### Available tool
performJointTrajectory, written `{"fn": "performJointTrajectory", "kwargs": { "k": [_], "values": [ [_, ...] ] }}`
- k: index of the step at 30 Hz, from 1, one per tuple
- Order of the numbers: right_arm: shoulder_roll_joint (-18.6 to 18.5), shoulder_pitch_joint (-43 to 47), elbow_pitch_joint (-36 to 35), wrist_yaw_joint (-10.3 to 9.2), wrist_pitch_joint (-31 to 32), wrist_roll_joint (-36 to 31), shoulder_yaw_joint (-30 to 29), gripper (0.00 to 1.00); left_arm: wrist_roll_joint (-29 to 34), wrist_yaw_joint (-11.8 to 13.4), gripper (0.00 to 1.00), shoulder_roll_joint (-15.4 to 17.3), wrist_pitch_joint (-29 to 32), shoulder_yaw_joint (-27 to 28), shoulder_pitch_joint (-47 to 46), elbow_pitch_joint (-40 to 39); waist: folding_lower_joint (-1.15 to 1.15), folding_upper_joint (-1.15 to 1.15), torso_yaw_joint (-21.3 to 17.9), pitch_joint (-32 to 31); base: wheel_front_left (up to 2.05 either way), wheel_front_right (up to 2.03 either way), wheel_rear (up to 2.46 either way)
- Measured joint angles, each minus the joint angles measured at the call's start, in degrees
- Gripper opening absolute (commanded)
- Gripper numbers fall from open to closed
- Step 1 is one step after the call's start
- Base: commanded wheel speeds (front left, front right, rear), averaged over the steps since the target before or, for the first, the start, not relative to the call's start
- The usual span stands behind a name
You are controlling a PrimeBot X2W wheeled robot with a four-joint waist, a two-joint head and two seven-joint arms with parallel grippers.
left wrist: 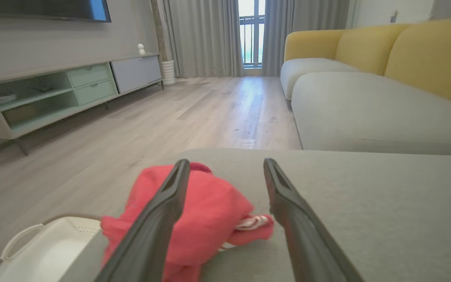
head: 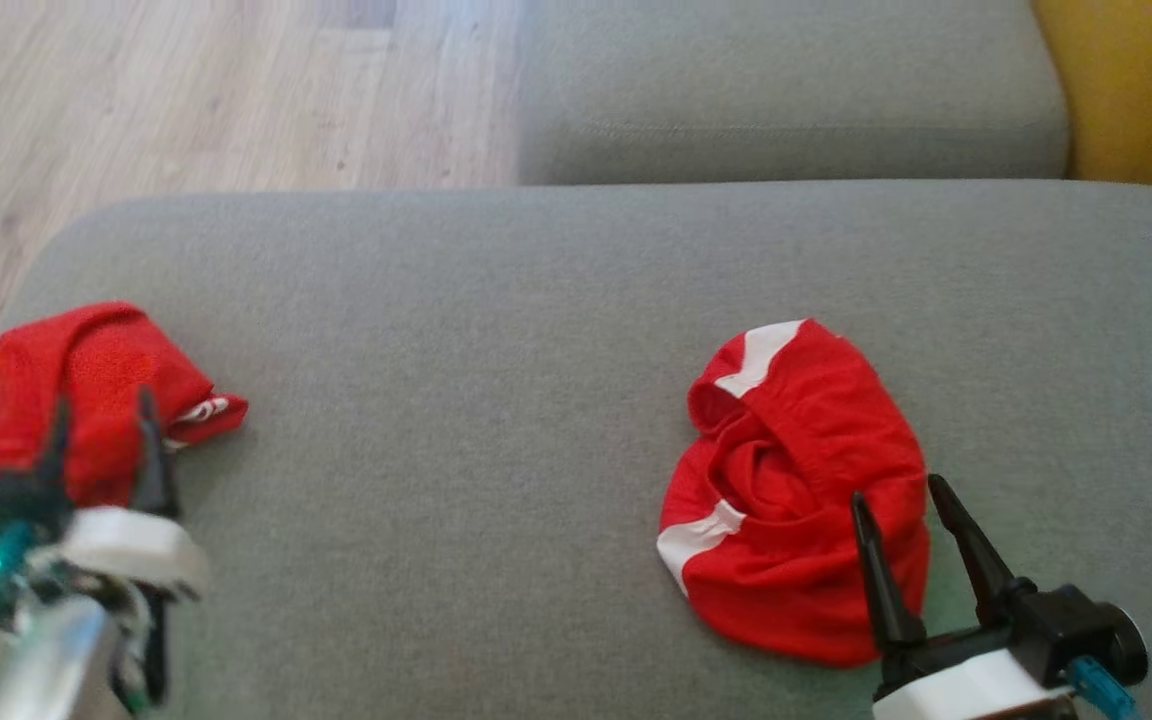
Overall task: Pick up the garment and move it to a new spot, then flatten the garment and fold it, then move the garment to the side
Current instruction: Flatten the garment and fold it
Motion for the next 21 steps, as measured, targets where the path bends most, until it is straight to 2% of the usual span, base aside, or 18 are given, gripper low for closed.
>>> {"fn": "performJointTrajectory", "kwargs": {
  "k": [5,10,13,16,21],
  "values": [
    [0.00,0.04,0.24,0.00,0.00,0.02,0.37,1.00,4.01,2.45,1.00,-5.00,0.00,3.71,11.04,-11.02,0.00,0.00,-2.29,-2.10,0.00,0.00,0.00],
    [-0.53,0.13,1.10,0.00,0.00,0.85,1.15,1.00,7.71,4.52,1.00,-10.61,0.00,6.39,20.31,-18.57,0.00,0.00,-5.37,-4.27,0.00,0.00,0.00],
    [-1.48,0.71,1.29,0.00,0.01,1.19,1.36,1.00,10.92,4.33,1.00,-13.90,0.00,7.00,24.07,-22.91,-0.01,0.00,-6.77,-5.70,0.00,0.00,0.00],
    [-1.67,2.68,1.43,0.00,0.01,1.61,1.43,1.00,14.71,2.61,1.00,-16.82,0.00,7.93,26.48,-26.40,-0.01,0.00,-7.51,-6.95,0.00,0.00,0.00],
    [-2.40,5.13,1.66,0.00,0.01,1.68,2.27,1.00,20.02,0.63,1.00,-19.38,0.00,8.55,32.32,-28.20,-0.01,0.00,-7.65,-8.14,0.00,0.00,0.00]
  ]
}}
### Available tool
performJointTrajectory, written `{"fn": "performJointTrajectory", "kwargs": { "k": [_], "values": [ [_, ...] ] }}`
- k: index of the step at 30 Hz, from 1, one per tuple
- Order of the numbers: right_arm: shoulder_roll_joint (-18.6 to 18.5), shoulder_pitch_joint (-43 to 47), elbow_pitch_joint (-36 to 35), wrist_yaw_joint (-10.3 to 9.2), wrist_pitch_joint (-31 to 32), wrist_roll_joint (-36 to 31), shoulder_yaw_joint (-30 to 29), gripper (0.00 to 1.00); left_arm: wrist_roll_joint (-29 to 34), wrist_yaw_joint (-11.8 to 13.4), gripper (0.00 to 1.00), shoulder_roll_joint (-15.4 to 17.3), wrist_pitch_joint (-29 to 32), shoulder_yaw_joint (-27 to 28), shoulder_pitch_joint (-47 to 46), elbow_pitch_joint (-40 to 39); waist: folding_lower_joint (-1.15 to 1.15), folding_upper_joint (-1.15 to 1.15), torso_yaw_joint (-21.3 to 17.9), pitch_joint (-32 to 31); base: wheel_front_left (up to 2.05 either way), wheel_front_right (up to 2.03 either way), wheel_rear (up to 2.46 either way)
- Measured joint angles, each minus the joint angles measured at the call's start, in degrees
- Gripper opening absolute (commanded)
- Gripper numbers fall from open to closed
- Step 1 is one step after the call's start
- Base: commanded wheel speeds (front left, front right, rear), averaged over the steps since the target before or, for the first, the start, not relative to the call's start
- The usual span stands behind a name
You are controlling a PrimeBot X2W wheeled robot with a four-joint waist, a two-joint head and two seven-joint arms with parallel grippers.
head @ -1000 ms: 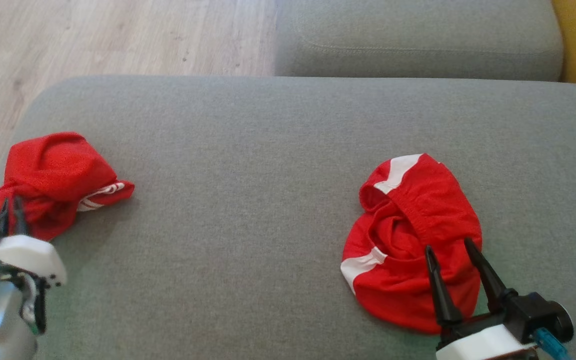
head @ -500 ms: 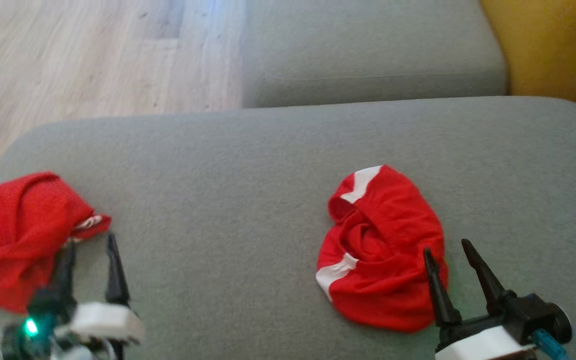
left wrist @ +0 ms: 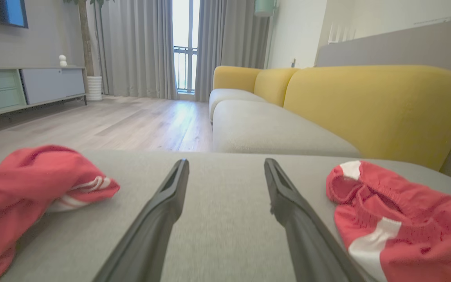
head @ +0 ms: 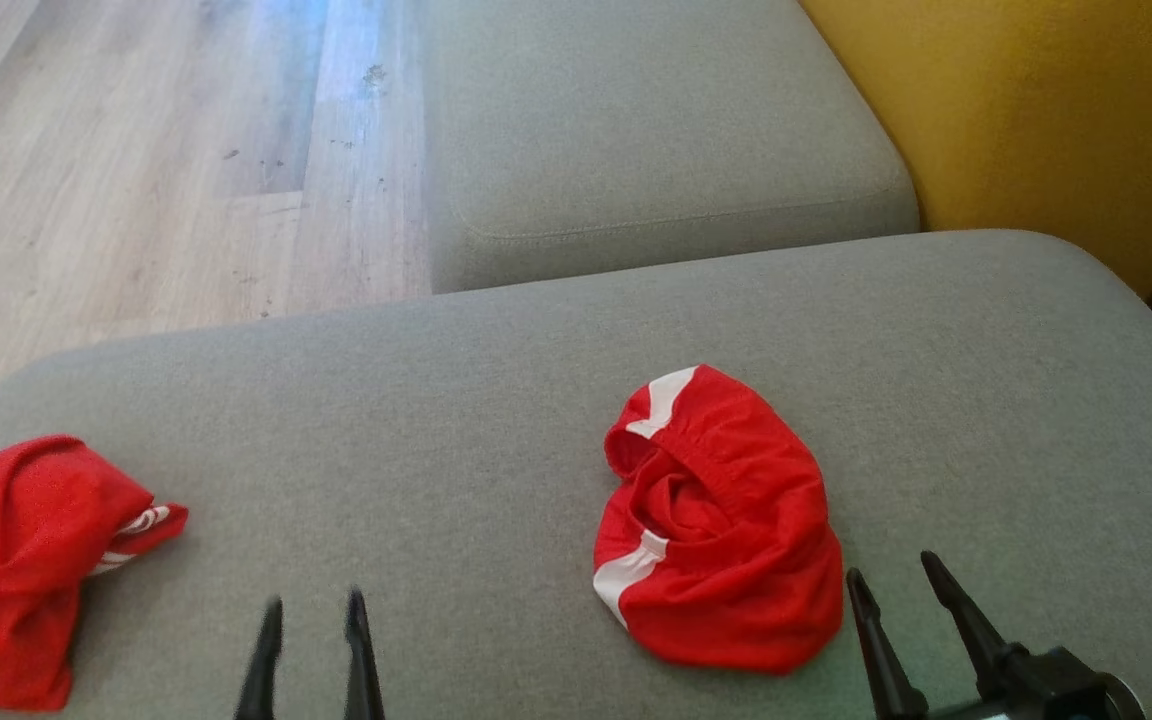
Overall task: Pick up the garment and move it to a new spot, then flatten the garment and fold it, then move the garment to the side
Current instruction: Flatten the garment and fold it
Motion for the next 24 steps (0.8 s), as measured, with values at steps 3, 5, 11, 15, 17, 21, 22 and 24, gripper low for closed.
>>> {"fn": "performJointTrajectory", "kwargs": {
  "k": [3,5,11,15,17,21,22,24],
  "values": [
    [-0.11,0.36,-0.02,0.00,0.00,0.57,-0.09,1.00,1.67,-0.26,1.00,-0.59,0.00,-0.07,2.74,0.01,0.00,0.00,0.18,-0.15,0.00,0.00,0.00],
    [-0.10,0.82,-0.05,0.00,0.00,0.89,-0.38,1.00,3.82,-0.35,1.00,-0.74,0.00,-0.27,4.55,0.01,0.00,0.00,0.36,-0.29,0.00,0.00,0.00],
    [0.34,1.18,-0.67,0.00,0.00,0.93,-1.20,1.00,5.01,-0.10,1.00,-1.27,0.00,-0.02,6.56,-0.24,0.01,0.00,0.96,-0.43,0.00,0.00,0.00],
    [1.05,2.60,-0.91,0.00,0.00,0.93,-1.79,1.00,5.64,-0.20,1.00,-1.48,0.00,-0.02,6.56,-0.86,0.01,0.00,1.74,-0.31,0.00,0.00,0.00],
    [1.18,2.69,-0.92,0.00,0.00,0.93,-1.79,1.00,5.99,-0.20,1.00,-1.58,0.00,0.01,6.56,-1.11,0.01,0.00,2.13,-0.24,0.00,0.00,0.00],
    [1.20,2.68,-0.94,0.00,0.00,0.93,-1.85,1.00,6.69,-0.25,1.00,-1.59,0.00,0.08,6.54,-1.34,0.01,0.00,2.78,-0.17,0.00,0.00,0.00],
    [1.21,2.67,-0.94,0.00,0.00,0.93,-1.87,1.00,6.92,-0.25,1.00,-1.59,0.00,0.10,6.53,-1.36,0.01,0.00,2.92,-0.15,0.00,0.00,0.00],
    [1.24,2.66,-0.94,0.00,0.00,0.94,-1.90,1.00,7.21,-0.42,1.00,-1.59,0.00,0.11,6.48,-1.38,0.01,0.00,3.14,-0.12,0.00,0.00,0.00]
  ]
}}
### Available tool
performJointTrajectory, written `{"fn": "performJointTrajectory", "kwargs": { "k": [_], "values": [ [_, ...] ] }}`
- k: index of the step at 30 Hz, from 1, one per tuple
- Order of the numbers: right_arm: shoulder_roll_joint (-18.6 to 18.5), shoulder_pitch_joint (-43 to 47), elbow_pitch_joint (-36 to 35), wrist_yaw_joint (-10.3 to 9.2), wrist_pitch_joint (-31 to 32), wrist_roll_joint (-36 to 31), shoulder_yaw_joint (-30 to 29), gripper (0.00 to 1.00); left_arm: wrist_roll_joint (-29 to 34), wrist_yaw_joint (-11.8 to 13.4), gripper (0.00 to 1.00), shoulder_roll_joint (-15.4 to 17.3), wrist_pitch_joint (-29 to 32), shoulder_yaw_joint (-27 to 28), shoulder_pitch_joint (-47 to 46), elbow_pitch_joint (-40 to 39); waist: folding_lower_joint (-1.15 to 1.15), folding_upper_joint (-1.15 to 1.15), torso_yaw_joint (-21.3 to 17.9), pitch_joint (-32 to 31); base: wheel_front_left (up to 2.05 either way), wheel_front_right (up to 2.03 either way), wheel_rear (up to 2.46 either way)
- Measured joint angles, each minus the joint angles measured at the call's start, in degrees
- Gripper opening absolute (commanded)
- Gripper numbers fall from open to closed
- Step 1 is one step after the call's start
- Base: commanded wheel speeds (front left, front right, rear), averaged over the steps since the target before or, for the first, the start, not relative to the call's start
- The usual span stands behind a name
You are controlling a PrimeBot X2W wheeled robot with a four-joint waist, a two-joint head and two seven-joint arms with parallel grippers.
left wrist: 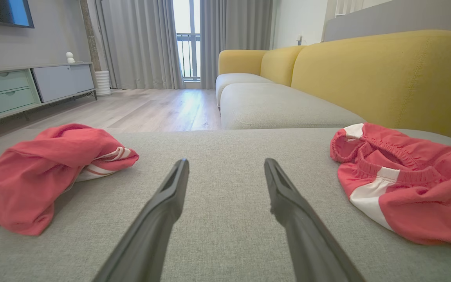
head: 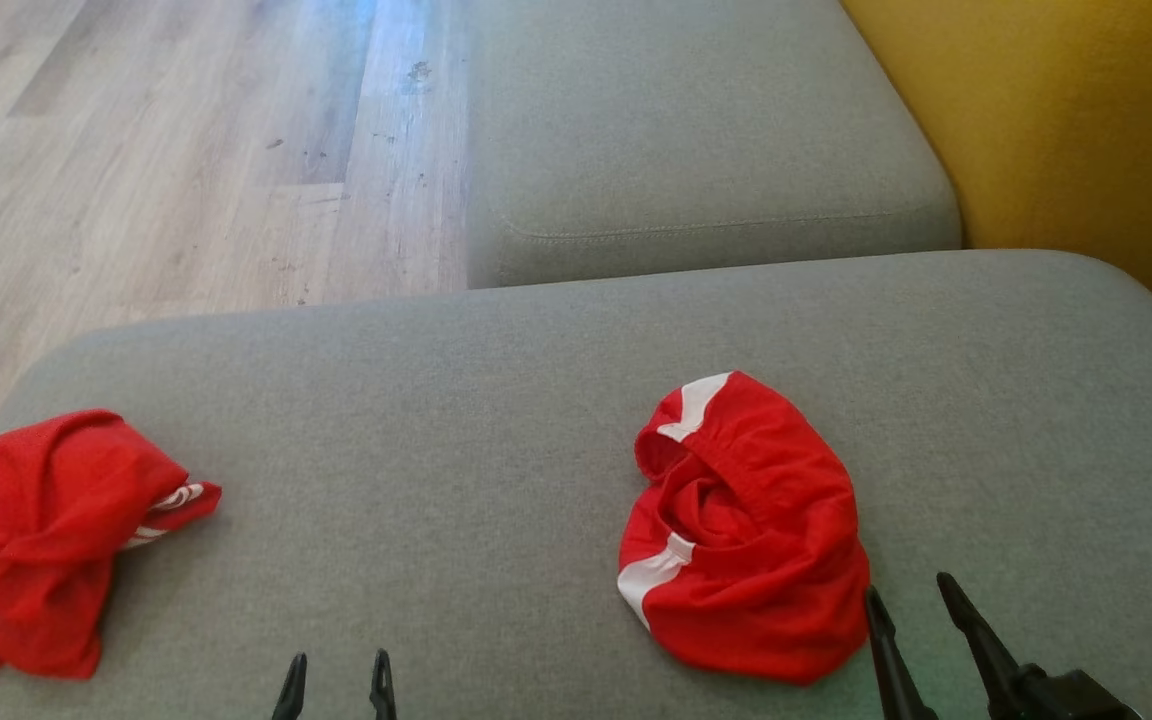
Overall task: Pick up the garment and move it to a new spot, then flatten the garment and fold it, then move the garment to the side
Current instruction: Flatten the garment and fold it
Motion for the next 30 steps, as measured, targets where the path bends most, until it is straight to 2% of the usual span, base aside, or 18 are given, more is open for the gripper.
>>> {"fn": "performJointTrajectory", "kwargs": {
  "k": [22,30],
  "values": [
    [0.32,0.00,0.01,0.00,0.00,0.16,-0.21,1.00,0.37,-0.79,1.00,0.08,0.00,0.12,-0.31,0.71,0.00,0.00,1.57,-0.03,0.00,0.00,0.00],
    [0.25,-0.02,-0.32,0.00,0.00,0.16,0.44,1.00,-0.81,-1.87,1.00,0.12,0.00,-0.18,-1.26,2.24,0.00,0.00,1.40,1.08,0.00,0.00,0.00]
  ]
}}
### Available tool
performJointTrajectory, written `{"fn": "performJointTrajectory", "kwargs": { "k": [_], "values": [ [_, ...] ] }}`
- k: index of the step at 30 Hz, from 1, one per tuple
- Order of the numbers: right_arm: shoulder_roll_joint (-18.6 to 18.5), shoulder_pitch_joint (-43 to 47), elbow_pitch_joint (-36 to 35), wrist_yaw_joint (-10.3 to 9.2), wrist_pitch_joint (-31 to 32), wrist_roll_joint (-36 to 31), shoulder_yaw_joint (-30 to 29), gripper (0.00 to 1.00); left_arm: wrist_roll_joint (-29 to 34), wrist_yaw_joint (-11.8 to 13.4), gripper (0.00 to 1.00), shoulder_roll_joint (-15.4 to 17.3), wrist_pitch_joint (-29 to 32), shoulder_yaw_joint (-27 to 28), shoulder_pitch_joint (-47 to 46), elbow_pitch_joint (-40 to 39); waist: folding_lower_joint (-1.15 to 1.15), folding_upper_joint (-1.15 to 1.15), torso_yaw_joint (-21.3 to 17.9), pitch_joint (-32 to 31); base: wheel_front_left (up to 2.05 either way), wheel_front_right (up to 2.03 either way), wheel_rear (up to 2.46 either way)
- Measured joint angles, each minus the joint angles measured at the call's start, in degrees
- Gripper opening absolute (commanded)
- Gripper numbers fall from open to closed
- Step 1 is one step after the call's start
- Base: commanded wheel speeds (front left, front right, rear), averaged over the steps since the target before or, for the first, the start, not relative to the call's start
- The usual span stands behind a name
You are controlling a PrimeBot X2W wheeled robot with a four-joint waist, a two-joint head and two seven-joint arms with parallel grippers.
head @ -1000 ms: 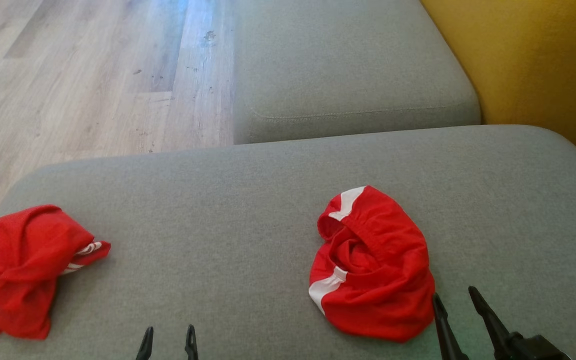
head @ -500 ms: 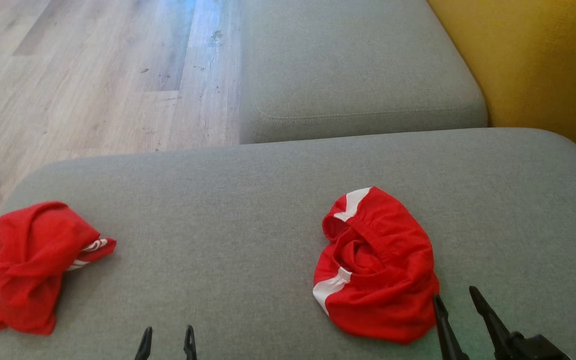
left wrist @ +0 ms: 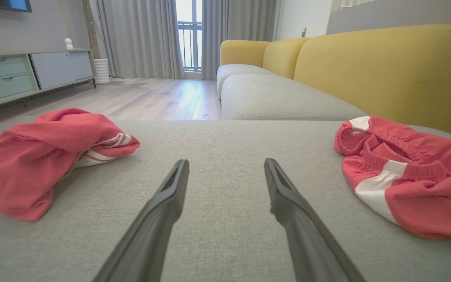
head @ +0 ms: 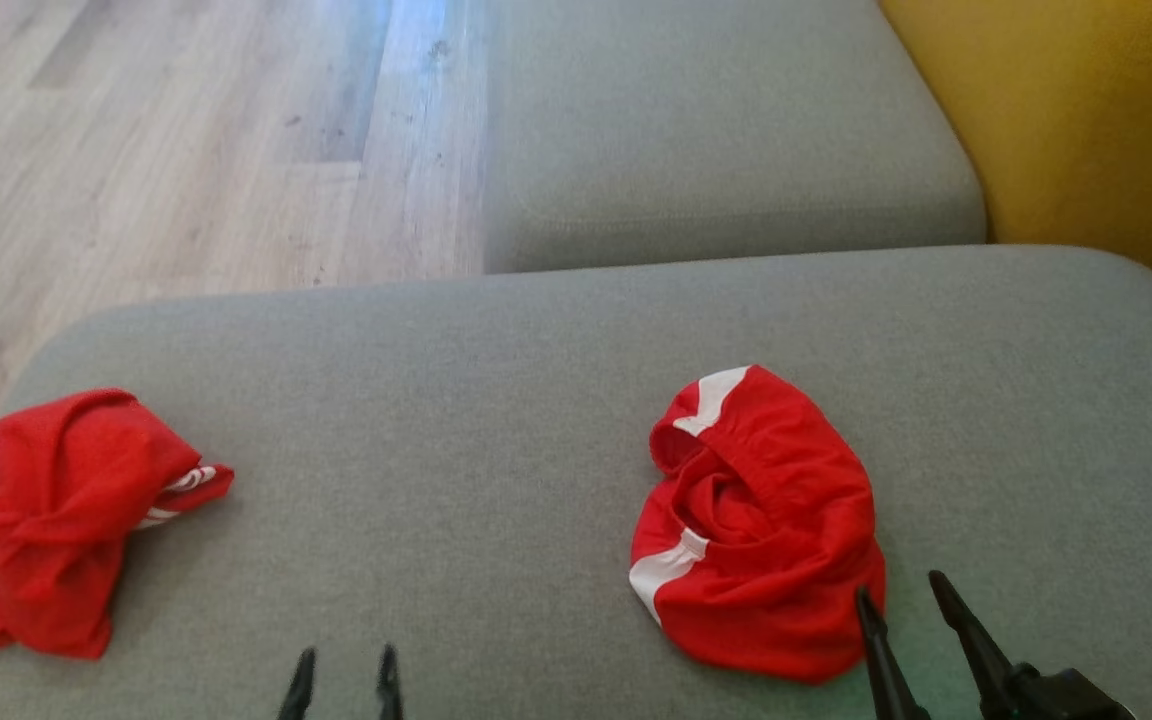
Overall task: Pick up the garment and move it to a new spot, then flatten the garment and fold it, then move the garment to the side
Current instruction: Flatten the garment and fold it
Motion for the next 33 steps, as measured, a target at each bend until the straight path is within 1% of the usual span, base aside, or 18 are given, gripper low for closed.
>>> {"fn": "performJointTrajectory", "kwargs": {
  "k": [6,9,11,13,14,16,19,20,23,26,29,33],
  "values": [
    [-0.65,-0.85,-0.42,0.00,0.00,0.00,1.15,1.00,-6.51,-1.64,1.00,-0.36,0.01,-3.92,-6.08,2.88,0.00,0.00,-0.78,2.42,0.00,0.00,0.00],
    [-1.44,-2.32,-0.56,0.00,0.00,0.00,1.52,1.00,-12.05,-3.15,1.00,-0.38,0.00,-7.28,-12.04,4.68,0.01,0.00,-1.56,4.19,0.00,0.00,0.00],
    [-2.07,-3.52,-0.68,0.00,0.00,0.01,1.79,1.00,-16.96,-4.42,1.00,-0.43,0.01,-10.15,-16.39,6.39,0.01,0.00,-2.32,5.36,0.00,0.00,0.00],
    [-2.24,-4.50,-0.94,0.00,0.00,0.30,2.12,1.00,-22.23,-5.06,1.00,-0.63,0.55,-13.22,-20.47,8.11,0.01,0.00,-3.19,6.50,0.00,0.00,0.00],
    [-2.30,-5.18,-1.25,0.00,0.00,0.33,2.44,1.00,-27.05,-5.60,1.00,-0.69,1.79,-16.31,-24.50,9.78,0.01,0.00,-4.17,7.60,0.00,0.00,0.00],
    [-2.47,-5.93,-1.36,0.00,0.00,0.33,2.78,1.00,-32.70,-6.28,1.00,-0.73,3.33,-19.38,-28.39,11.34,0.01,0.00,-5.23,8.66,0.00,0.00,0.00],
    [-2.98,-7.26,-1.62,0.00,0.00,0.75,3.41,1.00,-40.43,-6.44,1.00,-0.87,5.11,-23.27,-33.59,13.14,0.01,0.00,-6.72,10.57,0.00,0.00,0.00],
    [-2.98,-7.26,-1.62,0.00,0.00,0.75,3.41,1.00,-40.43,-6.44,1.00,-0.87,5.11,-23.27,-33.59,13.14,0.01,0.00,-6.72,10.57,0.00,0.00,0.00],
    [-3.46,-9.34,-1.96,0.00,0.00,1.34,3.61,1.00,-45.84,-6.44,1.00,-0.94,6.70,-26.85,-38.79,16.33,0.02,0.00,-8.39,12.50,0.00,0.00,0.00],
    [-3.63,-11.07,-2.24,0.00,0.00,1.34,3.76,1.00,-51.91,-6.38,1.00,-1.02,7.86,-29.16,-42.67,18.72,0.01,0.00,-9.85,14.47,0.00,0.00,0.00],
    [-3.64,-11.79,-2.34,0.00,0.00,1.34,3.92,1.00,-56.84,-5.41,1.00,-1.09,7.99,-31.09,-46.20,21.21,0.02,0.00,-10.91,16.52,0.00,0.00,0.00],
    [-3.56,-12.53,-2.34,0.00,0.00,1.34,4.32,1.00,-63.05,-4.94,1.00,-1.08,8.56,-33.22,-50.52,23.98,0.01,0.00,-11.88,18.94,0.00,0.00,0.00]
  ]
}}
